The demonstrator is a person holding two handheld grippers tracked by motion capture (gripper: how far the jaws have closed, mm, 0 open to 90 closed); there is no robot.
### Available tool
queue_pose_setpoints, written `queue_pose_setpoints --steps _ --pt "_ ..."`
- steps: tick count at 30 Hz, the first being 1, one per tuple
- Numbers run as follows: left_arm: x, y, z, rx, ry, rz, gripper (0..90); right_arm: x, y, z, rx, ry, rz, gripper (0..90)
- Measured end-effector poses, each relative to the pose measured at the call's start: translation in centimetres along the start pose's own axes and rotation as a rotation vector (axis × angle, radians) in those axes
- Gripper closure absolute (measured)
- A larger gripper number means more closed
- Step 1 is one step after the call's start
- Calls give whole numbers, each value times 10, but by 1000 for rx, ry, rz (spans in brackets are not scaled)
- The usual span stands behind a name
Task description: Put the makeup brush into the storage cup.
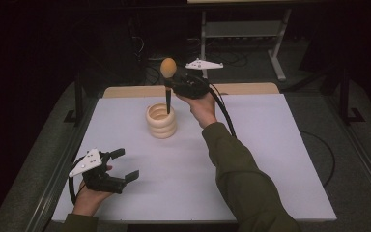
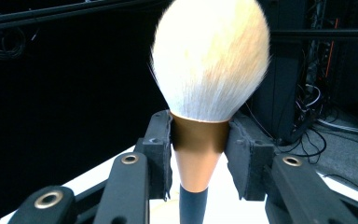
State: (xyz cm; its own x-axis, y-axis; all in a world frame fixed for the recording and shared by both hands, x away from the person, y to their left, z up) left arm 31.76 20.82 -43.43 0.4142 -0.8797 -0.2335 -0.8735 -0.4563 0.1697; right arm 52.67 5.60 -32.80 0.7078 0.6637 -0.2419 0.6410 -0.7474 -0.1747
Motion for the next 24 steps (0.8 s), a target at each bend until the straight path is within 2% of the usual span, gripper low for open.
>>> queue_pose_setpoints --steps 10,14,20,24 --pt "0 0 1 3 -6 3 15 12 -1 12 1 -20 2 615" --pt "-1 -1 2 16 -21 1 15 17 -3 17 0 -29 -3 615" --pt "0 0 0 0 0 3 15 22 -5 22 -11 -42 -1 615" --pt "0 0 0 9 -6 4 15 24 -7 27 -13 -57 -1 615"
Point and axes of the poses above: each handheld gripper's, and its own axes: x roughly forward along the jaws, z roughly out of its underside, y roughly to its right, the point moved 10 cm from there along x, roughly forward along the jaws, and after that the axes turned 10 degrees about z, right-handed, at the moved point
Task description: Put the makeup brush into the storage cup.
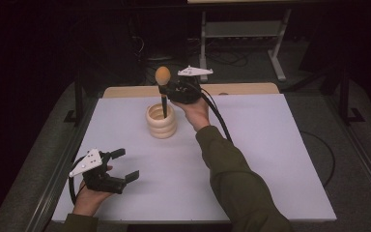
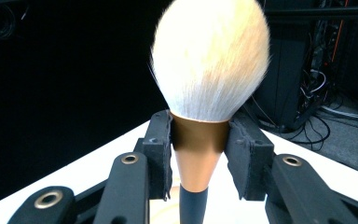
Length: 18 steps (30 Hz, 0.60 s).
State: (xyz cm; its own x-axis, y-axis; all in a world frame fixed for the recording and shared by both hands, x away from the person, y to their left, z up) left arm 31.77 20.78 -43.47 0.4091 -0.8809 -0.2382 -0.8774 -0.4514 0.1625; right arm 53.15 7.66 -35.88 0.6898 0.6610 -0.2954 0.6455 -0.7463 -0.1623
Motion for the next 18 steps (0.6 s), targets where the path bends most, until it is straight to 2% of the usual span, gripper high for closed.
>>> queue_pose_setpoints --steps 5,18 --pt "0 0 0 0 -1 0 15 5 -5 7 -32 -25 8 614" --pt "0 1 0 1 -2 2 15 10 -11 20 -47 -73 -1 614"
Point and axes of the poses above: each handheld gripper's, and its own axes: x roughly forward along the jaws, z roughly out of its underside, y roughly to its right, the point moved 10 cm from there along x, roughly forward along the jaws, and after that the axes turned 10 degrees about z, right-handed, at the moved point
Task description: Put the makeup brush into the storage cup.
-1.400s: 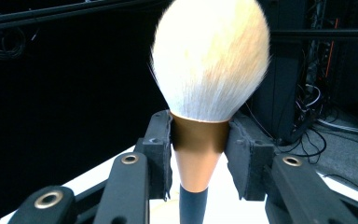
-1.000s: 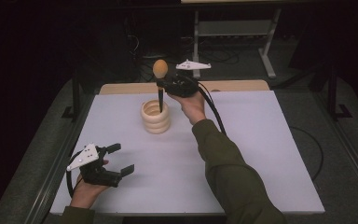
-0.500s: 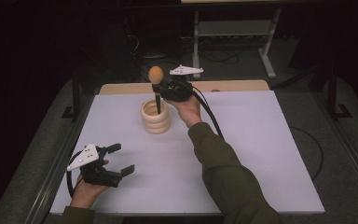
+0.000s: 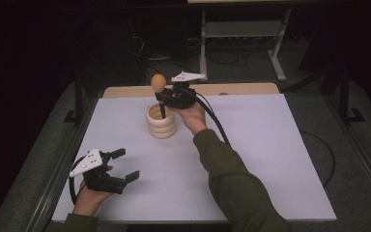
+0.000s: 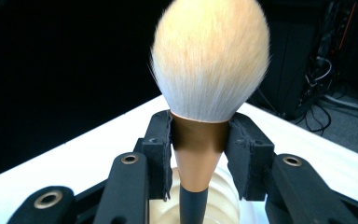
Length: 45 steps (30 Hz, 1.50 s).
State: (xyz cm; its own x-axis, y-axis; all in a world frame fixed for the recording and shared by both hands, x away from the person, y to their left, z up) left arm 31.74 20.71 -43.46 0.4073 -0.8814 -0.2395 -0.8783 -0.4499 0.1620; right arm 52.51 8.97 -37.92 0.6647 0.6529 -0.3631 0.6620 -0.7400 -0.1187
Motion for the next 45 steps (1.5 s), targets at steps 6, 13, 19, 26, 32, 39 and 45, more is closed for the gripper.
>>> queue_pose_setpoints --steps 6,13,19,26,32,39,45 --pt "0 0 0 -5 0 0 15 4 0 8 -6 -44 0 606" --pt "1 1 1 -1 -7 3 15 6 1 15 -10 -83 -9 327" --pt "1 0 1 -1 -9 1 15 4 -1 13 -17 -81 -17 301" --pt "2 0 1 -3 -7 4 15 1 -1 12 -18 -88 -24 287" --pt "1 0 1 -1 -8 1 15 -8 -1 9 -29 -89 -29 281" --pt "2 1 1 -3 -5 1 15 -20 2 6 -24 -86 -43 197" --pt "1 0 3 7 -26 0 15 -32 7 8 -28 -85 -57 161"
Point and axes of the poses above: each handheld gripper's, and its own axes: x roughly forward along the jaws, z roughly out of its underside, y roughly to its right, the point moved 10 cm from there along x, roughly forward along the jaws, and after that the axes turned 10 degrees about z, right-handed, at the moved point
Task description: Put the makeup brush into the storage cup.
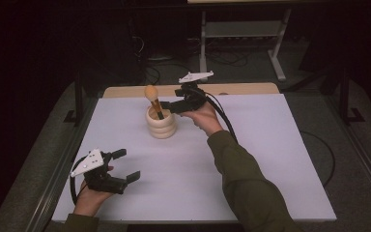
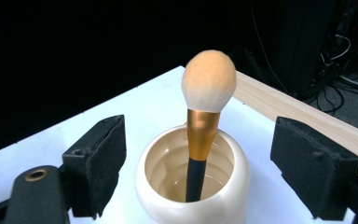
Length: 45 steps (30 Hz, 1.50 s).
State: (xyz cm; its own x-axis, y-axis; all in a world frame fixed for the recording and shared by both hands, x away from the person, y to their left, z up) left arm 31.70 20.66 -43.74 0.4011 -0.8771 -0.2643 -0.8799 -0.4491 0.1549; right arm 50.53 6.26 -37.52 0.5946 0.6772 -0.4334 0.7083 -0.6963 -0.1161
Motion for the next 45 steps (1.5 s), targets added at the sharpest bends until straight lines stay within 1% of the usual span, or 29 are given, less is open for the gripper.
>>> queue_pose_setpoints --steps 2,3,7,8,9,10,12,13,14,15,16,19,20,21,22,24,25,26,28,31,32,35,36,38,39,40,41,43,45 --pt "1 0 0 -6 6 -1 15 -2 1 1 -7 -6 -1 149" --pt "2 1 0 -12 10 0 15 -7 1 2 -9 4 -2 130" --pt "2 0 0 -11 9 -1 15 -13 5 4 -22 10 9 125" --pt "2 -1 0 4 5 0 15 -18 7 7 -26 12 11 118" --pt "2 0 0 2 6 0 15 -18 7 7 -26 12 11 118" --pt "1 0 0 2 4 -1 15 -22 8 11 -33 4 8 106" --pt "1 0 0 0 6 -1 15 -26 9 13 -39 1 11 102" --pt "1 0 0 -7 9 -2 15 -28 10 14 -45 3 15 99" --pt "1 -1 1 -2 6 -2 15 -31 10 16 -45 4 14 98" --pt "1 -1 1 -6 8 -3 15 -34 12 17 -55 11 18 99" --pt "1 -1 1 -6 8 -3 15 -37 12 19 -53 11 22 99" --pt "1 -1 1 -6 5 -4 15 -45 17 25 -66 12 32 96" --pt "1 -1 1 -5 5 -4 15 -48 17 26 -56 15 28 95" --pt "1 -1 1 -6 6 -5 15 -51 19 28 -66 16 34 92" --pt "1 -1 1 -7 5 -6 15 -55 20 31 -64 21 34 92" --pt "0 -2 2 -1 -3 -7 15 -58 20 32 -63 20 34 92" --pt "0 -2 1 -6 2 -7 15 -64 21 35 -71 34 35 91" --pt "0 -2 1 -7 2 -7 15 -64 21 35 -71 34 35 91" --pt "1 -2 1 -13 10 -7 15 -73 21 39 -71 41 34 87" --pt "0 -2 1 -11 7 -7 15 -79 20 43 -72 47 35 87" --pt "0 -2 1 -15 10 -8 15 -84 21 47 -72 51 38 88" --pt "0 -2 1 -13 9 -8 15 -89 24 51 -78 58 51 88" --pt "0 -2 1 -10 6 -8 15 -94 26 54 -69 65 60 89" --pt "0 -2 1 -12 8 -8 15 -97 27 56 -69 68 63 89" --pt "1 -2 1 -12 8 -8 15 -102 28 59 -64 76 70 89" --pt "1 -2 1 -13 8 -8 15 -102 28 59 -64 76 70 89" --pt "0 -2 1 -12 7 -9 15 -107 29 62 -62 84 72 88" --pt "0 -2 1 -12 7 -9 15 -110 29 63 -58 82 73 89" --pt "0 -2 1 -14 7 -9 15 -115 29 65 -65 91 74 88"
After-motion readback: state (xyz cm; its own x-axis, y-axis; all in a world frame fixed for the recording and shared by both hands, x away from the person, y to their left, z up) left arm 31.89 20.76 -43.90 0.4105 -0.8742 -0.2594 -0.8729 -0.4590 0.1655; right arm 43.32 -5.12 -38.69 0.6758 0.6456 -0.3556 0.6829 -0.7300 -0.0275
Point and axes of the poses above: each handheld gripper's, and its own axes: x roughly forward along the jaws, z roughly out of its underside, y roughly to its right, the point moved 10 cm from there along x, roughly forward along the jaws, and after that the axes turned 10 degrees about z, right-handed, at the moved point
